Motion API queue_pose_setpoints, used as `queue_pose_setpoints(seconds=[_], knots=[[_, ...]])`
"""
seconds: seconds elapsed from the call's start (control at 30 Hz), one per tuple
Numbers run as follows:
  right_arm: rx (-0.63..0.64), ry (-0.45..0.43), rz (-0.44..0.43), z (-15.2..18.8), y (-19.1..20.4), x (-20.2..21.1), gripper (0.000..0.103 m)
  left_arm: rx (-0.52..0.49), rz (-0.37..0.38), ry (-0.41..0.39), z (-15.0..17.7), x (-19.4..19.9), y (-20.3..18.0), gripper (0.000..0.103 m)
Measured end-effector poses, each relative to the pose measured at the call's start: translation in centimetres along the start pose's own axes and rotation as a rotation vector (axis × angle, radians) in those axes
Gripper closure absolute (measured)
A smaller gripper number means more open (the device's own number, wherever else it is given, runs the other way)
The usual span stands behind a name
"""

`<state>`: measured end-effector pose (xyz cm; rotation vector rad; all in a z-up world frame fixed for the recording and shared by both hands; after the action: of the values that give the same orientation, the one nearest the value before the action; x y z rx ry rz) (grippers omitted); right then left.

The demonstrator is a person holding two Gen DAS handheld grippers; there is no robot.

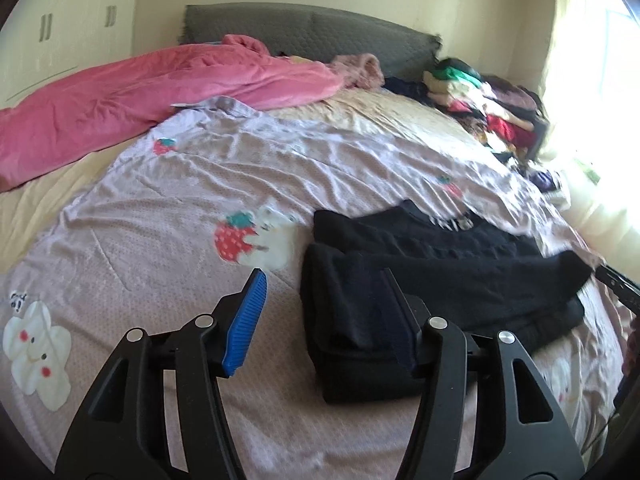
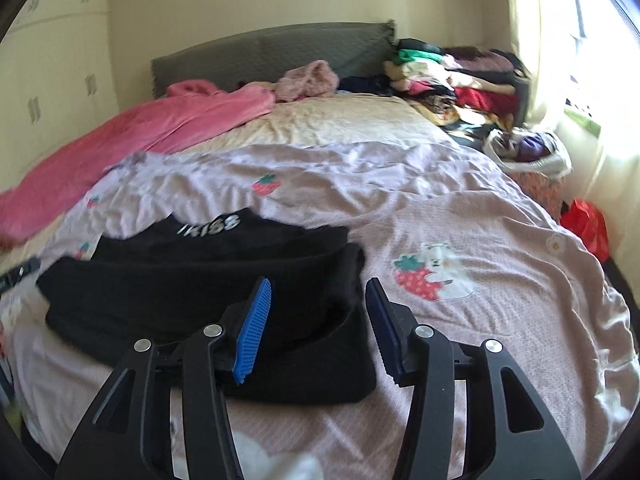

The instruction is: Fold small clothes

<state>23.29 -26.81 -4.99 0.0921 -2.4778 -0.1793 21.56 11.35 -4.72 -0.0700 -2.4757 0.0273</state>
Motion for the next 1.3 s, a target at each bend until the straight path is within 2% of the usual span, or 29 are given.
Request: queue_pose_setpoints(seconds=[0.23,0.43,0.53,0.73,0.87,1.23,1.3], knots=[[0.078,0.063,-0.053,3.4,3.0,0.0,0.055,-0.149,0.041,0.038,2.3,0.2,-4.8,0.063],[0.111,0.127,-0.053,5.5,3.8,-1.5,0.055,-0.269,0.059,0.123,4.9,-2.3,-8.4,0.064],[0.103,0.16,-0.049,6.5,3.8,-2.7,0.055,-0.307,0.037,0.163,5.8,-3.8,-9.0,0.064],[0.11,0.187,-0.032,6.9,3.8,-4.7,0.055,-0.327,0.005,0.175,5.7,-5.3,-9.1,0.06],[0.118,0.173,-0.035,6.2,4.0,-5.4,0.055,-0.333,-0.011,0.164,5.2,-5.8,-9.2,0.058],[0.141,0.148,-0.059,3.3,5.0,-7.3,0.055,-0.261,0.004,0.082,2.5,-4.9,-8.4,0.057],[0.14,0.147,-0.068,2.7,5.2,-7.9,0.055,-0.253,0.012,0.099,2.2,-5.5,-8.2,0.057]])
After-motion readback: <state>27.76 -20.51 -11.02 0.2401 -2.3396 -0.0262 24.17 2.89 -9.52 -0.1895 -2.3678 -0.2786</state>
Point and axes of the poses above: each gripper's, at about its wrist camera, not at the fingertips, and x roughly against the way its jaws point, y to its left, z to its underside, the point moved 9 cm from there along -x, roughly the way its jaws point, and after that the axes turned 8 degrees about -x, right-handed, at the moved point
